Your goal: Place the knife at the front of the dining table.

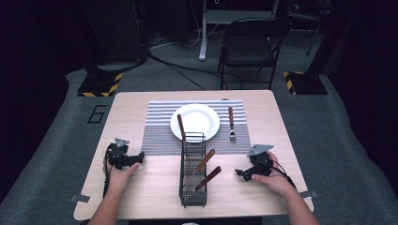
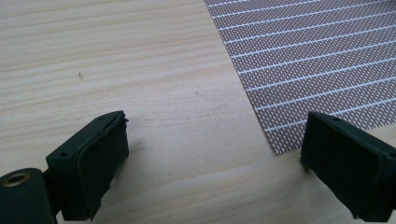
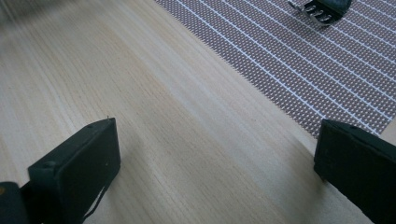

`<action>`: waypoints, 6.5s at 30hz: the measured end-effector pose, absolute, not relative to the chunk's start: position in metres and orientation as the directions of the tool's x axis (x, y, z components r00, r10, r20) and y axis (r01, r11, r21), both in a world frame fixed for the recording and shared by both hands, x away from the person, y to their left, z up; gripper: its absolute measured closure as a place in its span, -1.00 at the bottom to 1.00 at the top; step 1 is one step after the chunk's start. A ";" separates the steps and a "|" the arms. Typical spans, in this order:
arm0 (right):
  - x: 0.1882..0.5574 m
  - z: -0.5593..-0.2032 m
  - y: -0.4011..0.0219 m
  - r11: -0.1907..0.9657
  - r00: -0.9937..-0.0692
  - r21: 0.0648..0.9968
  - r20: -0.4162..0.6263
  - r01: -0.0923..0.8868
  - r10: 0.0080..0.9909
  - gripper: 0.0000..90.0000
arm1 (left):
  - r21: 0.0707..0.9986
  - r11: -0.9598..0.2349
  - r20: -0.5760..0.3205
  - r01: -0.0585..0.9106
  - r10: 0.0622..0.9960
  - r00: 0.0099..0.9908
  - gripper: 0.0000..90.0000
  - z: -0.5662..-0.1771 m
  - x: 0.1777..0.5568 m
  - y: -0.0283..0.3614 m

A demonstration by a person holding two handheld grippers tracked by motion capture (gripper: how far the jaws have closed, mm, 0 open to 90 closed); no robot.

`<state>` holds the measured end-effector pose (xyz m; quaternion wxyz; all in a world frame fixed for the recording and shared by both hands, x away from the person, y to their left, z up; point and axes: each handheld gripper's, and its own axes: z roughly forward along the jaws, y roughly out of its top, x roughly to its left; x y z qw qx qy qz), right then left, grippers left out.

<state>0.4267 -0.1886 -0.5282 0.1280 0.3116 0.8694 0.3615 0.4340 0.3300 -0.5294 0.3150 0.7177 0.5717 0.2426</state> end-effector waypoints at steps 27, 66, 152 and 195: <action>0.428 -0.528 -0.189 0.548 -0.775 0.708 -0.002 0.445 0.632 -1.00 | 0.731 -0.149 -0.015 0.665 0.972 0.234 -0.83 -0.529 0.435 0.329; 0.428 -0.528 -0.189 0.547 -0.774 0.709 -0.001 0.446 0.633 -1.00 | 0.783 -0.113 -0.105 0.611 0.945 0.310 0.05 -0.472 0.404 0.308; 0.428 -0.528 -0.189 0.548 -0.776 0.709 -0.002 0.444 0.631 -1.00 | 0.829 -0.235 -0.144 0.507 0.787 0.600 0.37 -0.405 0.426 0.179; 0.428 -0.528 -0.189 0.548 -0.775 0.708 -0.002 0.445 0.632 -1.00 | 0.857 -0.210 -0.172 0.470 0.744 0.646 0.68 -0.410 0.417 0.167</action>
